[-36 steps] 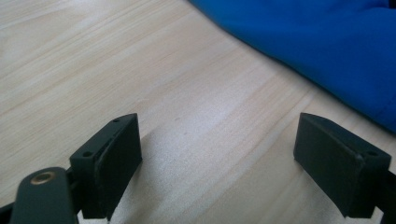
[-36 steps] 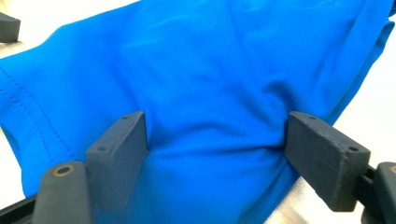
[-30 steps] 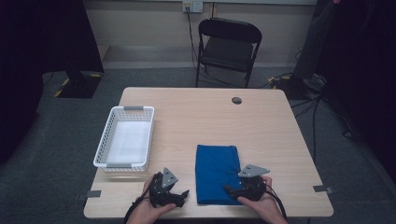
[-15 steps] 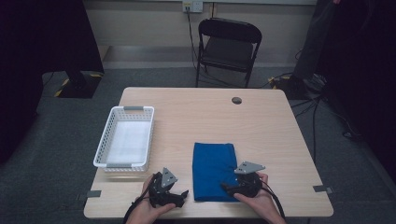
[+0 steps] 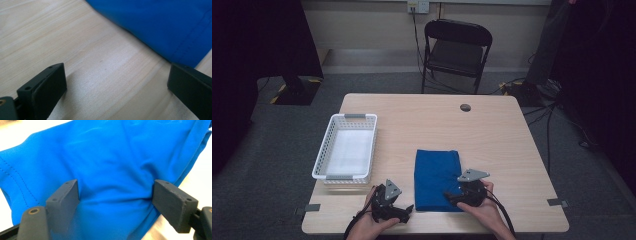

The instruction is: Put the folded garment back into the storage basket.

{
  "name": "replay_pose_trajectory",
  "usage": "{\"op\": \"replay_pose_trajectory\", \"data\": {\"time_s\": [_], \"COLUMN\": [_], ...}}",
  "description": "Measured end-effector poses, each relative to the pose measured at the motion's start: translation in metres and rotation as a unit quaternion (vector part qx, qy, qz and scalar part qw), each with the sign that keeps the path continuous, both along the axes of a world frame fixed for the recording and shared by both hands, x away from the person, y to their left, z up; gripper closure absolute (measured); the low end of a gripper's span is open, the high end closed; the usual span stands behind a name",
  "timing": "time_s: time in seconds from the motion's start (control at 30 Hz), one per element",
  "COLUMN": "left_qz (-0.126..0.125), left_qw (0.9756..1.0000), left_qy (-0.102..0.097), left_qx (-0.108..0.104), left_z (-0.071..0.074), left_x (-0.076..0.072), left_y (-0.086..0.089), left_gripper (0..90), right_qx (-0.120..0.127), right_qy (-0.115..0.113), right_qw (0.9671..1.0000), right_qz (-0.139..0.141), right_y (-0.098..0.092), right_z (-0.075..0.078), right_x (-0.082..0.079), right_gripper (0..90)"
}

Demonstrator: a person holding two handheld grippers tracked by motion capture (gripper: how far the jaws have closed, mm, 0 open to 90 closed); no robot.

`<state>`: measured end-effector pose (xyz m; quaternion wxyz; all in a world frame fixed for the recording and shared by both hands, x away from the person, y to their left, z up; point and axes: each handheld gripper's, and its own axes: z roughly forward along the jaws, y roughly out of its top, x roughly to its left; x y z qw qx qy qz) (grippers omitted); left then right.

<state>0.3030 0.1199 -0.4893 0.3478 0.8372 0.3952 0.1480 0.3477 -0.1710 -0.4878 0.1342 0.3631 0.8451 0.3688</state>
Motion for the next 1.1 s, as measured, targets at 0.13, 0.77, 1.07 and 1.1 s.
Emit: {"op": "replay_pose_trajectory", "data": {"time_s": [0.13,0.77,1.07,1.1], "left_qz": [0.0,-0.006,-0.007,-0.007], "left_qw": [1.0,1.0,1.0,1.0], "left_qy": [0.001,0.001,0.0,0.0], "left_qx": [0.001,0.001,0.001,0.001], "left_z": [0.0,0.0,0.0,0.0], "left_x": [0.0,0.001,0.001,0.001], "left_y": [0.0,0.0,0.0,0.0], "left_gripper": [0.1,0.0,0.0,0.0], "right_qx": [0.0,-0.008,-0.012,-0.012], "right_qy": [-0.002,0.004,0.008,0.008], "right_qw": [1.0,0.9999,0.9999,0.9999], "right_qz": [0.0,-0.004,-0.004,-0.005], "right_y": [0.005,0.026,0.039,0.04], "right_z": [0.0,-0.001,-0.001,-0.001], "right_x": [0.005,0.02,0.031,0.032], "right_gripper": [20.5,12.4,12.1,12.1]}}
